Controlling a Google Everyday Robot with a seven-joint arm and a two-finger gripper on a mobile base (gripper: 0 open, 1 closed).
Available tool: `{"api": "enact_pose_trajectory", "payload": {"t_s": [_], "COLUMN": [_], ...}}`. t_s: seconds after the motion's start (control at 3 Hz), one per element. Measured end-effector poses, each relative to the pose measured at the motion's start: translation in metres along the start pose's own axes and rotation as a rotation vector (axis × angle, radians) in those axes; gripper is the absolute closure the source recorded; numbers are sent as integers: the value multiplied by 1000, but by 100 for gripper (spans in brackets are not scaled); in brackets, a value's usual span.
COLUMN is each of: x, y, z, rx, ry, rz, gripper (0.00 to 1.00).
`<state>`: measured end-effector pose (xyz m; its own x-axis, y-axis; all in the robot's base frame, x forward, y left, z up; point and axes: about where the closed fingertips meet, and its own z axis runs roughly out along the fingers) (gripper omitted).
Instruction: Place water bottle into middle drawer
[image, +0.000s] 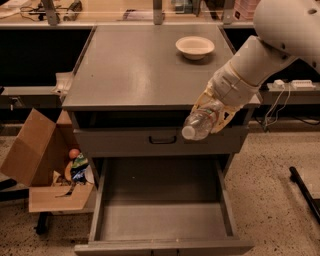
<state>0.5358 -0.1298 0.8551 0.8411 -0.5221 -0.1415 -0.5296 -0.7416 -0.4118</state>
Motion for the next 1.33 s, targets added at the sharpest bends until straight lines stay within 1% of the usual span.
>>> {"api": "enact_pose_trajectory", "payload": {"t_s": [0.33, 0.67, 1.0, 1.33], "x": [-3, -16, -35, -49], "y": [8, 40, 86, 127], "z": [21, 70, 125, 172], "rx": [-36, -71, -136, -177], "ry": [-18, -76, -106, -128], "rz": [29, 161, 324, 442], "gripper": [100, 100, 100, 100]}}
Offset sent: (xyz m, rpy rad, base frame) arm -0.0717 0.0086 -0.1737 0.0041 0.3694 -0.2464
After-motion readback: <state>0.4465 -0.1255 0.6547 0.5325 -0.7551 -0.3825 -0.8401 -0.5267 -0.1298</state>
